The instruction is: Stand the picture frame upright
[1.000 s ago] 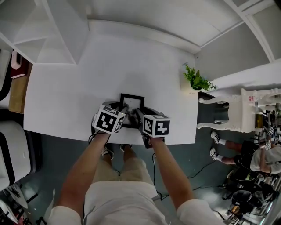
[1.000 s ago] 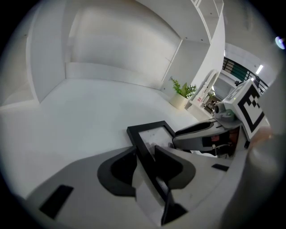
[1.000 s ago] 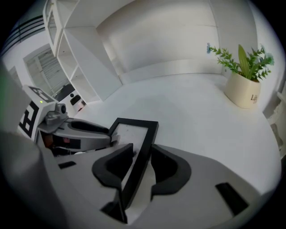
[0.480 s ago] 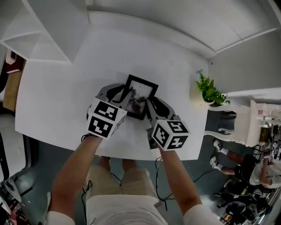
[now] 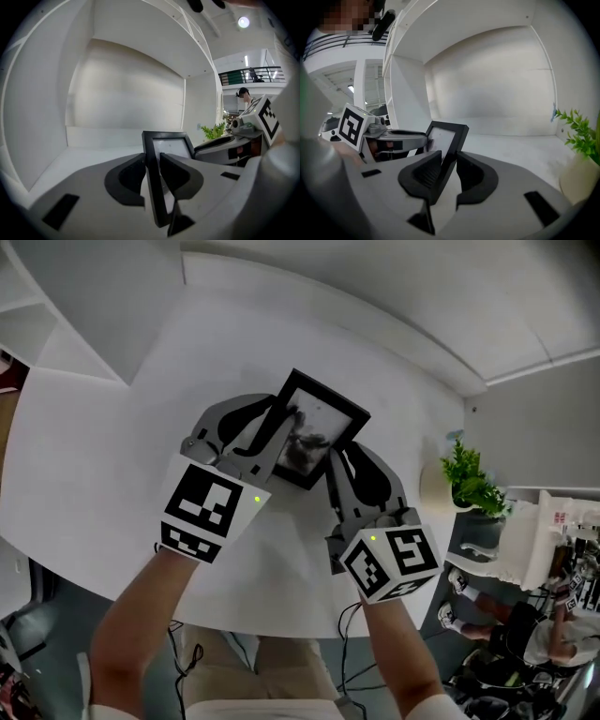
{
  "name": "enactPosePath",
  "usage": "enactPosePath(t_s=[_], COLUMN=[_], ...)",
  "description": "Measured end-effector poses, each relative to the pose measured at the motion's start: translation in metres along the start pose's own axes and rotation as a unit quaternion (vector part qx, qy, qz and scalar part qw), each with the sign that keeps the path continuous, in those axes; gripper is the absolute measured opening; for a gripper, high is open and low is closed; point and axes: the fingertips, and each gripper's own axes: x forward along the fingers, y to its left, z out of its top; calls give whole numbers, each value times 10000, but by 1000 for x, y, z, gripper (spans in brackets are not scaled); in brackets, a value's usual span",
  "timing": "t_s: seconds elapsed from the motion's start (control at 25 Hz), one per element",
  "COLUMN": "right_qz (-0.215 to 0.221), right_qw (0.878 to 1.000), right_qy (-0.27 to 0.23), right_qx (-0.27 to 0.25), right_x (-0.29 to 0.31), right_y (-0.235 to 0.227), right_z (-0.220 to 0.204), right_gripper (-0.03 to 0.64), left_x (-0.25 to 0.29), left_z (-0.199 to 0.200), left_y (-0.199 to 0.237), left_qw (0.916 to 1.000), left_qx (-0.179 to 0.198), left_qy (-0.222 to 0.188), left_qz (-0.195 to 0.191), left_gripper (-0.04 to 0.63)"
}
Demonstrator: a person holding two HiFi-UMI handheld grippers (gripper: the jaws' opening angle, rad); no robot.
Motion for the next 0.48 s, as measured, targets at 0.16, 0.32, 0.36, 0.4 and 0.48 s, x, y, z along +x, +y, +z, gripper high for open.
enactPosePath(t_s=[0.16,0.32,0.36,0.4,0.48], right_qz=[13,-62,-83,-89,-78], right_qw=[9996,9988,9985,9983,9976], right_qy=[-214,-382,-414,-444,-521], right_qx=[-187,-311,-338,-375,-460], right_x=[13,36,41,46,54], right_y=[-9,-35,-42,-46,-53], right_z=[9,29,33,36,43], right_gripper=[110,110,110,109,109], left_x=[13,43,51,56,66], left_z=[6,20,23,25,29], left_y=[10,24,28,30,36], left_qw=[9995,9984,9982,9980,9975], left_qx=[83,197,234,265,289], left_qy=[-308,-507,-531,-554,-624], left_qz=[86,131,131,136,157], left_gripper=[106,106,106,106,106])
